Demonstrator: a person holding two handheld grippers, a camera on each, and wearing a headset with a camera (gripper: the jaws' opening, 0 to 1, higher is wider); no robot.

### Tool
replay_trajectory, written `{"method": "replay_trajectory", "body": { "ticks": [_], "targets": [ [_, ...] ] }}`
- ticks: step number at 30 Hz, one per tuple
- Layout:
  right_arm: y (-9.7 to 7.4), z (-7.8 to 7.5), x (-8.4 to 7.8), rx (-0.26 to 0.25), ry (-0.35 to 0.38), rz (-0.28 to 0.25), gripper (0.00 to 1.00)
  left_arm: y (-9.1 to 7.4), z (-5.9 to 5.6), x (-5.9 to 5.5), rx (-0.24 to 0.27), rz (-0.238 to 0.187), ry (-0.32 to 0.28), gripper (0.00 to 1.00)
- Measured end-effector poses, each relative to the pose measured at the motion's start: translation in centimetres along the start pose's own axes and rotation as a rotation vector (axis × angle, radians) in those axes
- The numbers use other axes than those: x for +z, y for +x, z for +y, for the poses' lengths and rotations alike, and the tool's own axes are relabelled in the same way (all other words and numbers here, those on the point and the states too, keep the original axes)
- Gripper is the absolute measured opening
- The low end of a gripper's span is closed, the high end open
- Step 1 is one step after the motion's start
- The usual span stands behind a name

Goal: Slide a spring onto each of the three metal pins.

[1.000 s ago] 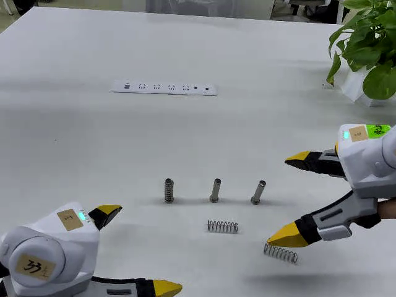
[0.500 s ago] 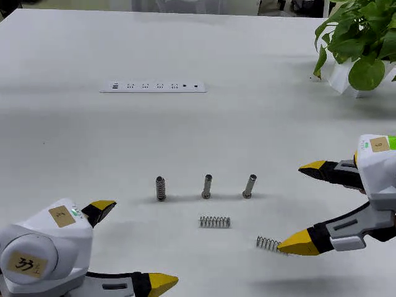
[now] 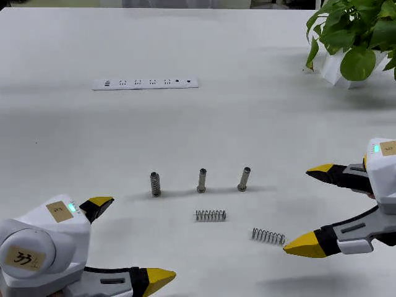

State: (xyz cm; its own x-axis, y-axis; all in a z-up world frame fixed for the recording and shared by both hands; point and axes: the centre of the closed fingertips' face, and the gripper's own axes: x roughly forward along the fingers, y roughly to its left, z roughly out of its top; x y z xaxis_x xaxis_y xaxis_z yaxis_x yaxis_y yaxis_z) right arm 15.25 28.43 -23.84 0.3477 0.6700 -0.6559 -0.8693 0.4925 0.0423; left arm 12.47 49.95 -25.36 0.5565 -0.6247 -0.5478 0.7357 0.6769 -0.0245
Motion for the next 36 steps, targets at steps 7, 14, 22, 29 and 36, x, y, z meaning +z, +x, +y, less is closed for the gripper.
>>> {"method": "replay_trajectory", "body": {
  "ticks": [7, 14, 22, 29, 36],
  "targets": [
    [-0.1, 0.5, -0.1, 0.003, 0.013, -0.007, 0.99, 0.4, -0.1, 0.6, -0.020, -0.002, 0.029, 0.97],
    [0.0, 1.0, -0.4, 0.020, 0.018, -0.002, 0.97, 1.6, -1.1, 2.2, -0.078, -0.020, 0.105, 0.80],
    [-0.3, 1.5, -0.7, 0.037, 0.049, -0.014, 0.96, 4.6, -2.1, 2.6, -0.158, 0.057, 0.175, 0.60],
    [-0.6, 1.4, -1.3, 0.032, 0.053, -0.007, 0.95, 6.8, -2.6, 2.8, -0.192, 0.092, 0.203, 0.53],
    [-0.7, 1.5, -1.7, 0.029, 0.067, -0.008, 0.94, 8.3, -2.8, 2.9, -0.221, 0.140, 0.214, 0.39]
  ]
}}
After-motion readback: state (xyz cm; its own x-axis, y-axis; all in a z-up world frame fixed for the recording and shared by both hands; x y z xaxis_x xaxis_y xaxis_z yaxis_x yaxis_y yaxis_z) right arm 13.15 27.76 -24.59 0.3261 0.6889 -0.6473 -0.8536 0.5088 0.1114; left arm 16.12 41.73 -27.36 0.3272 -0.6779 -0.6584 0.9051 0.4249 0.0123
